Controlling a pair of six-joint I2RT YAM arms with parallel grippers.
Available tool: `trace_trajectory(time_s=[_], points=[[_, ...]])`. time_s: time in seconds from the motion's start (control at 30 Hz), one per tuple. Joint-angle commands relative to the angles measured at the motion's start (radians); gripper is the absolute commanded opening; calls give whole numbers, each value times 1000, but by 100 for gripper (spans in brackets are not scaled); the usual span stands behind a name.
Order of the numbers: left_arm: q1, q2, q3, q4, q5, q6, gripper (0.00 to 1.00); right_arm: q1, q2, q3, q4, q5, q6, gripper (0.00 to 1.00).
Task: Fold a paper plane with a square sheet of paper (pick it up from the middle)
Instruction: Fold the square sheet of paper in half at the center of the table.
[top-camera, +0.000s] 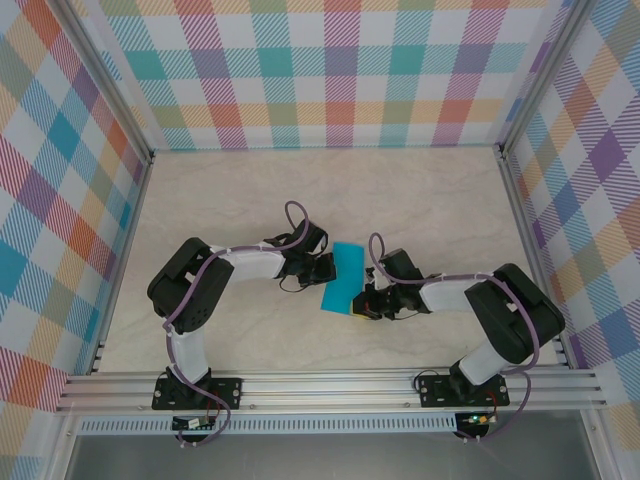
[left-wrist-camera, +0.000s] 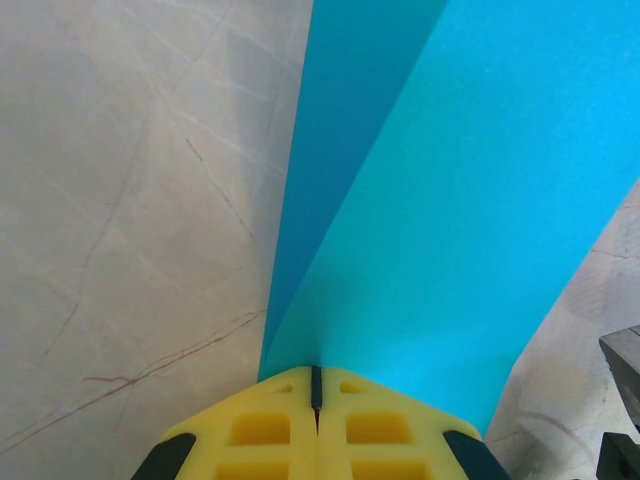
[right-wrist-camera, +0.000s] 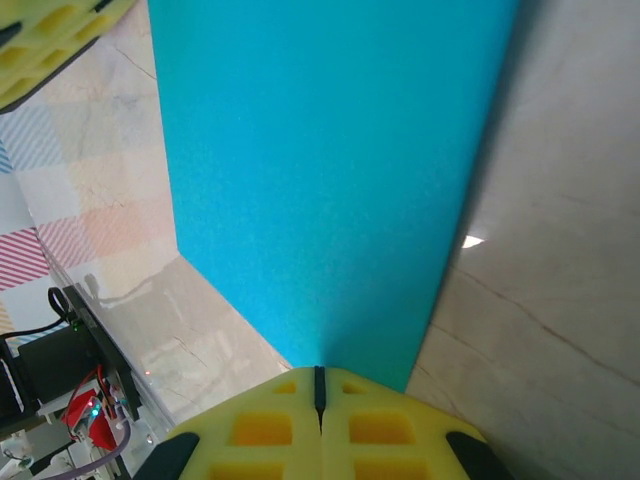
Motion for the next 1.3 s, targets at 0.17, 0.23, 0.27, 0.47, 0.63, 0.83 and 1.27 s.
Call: trace_trajectory(time_s=[0.17,0.23,0.27,0.47,0.63,0.83,1.27], points=[[-14,19,-16,-109,-50,20,0,-55,-74,115,-87,21,-41,1],[-14,19,-17,-110,-51,20,0,-89,-68,138,-72,10,-43,2],[-14,19,-17,-110,-52,21,0,-102,-57,151,-69,12,-47,2],[-14,23,-11,-111,-49,19,0,-154,59,195,-14,-18,-40,0],[-15,25,-11,-117,-52,21,0,-159,122,189,10,-6,-44,0],[-13,25,-12,-123,-58,25,0,-161,193,170,1,29,-61,0],[-15,25,-10,-137,-62,31,0,-168,106,251,-45,-13,-68,0]])
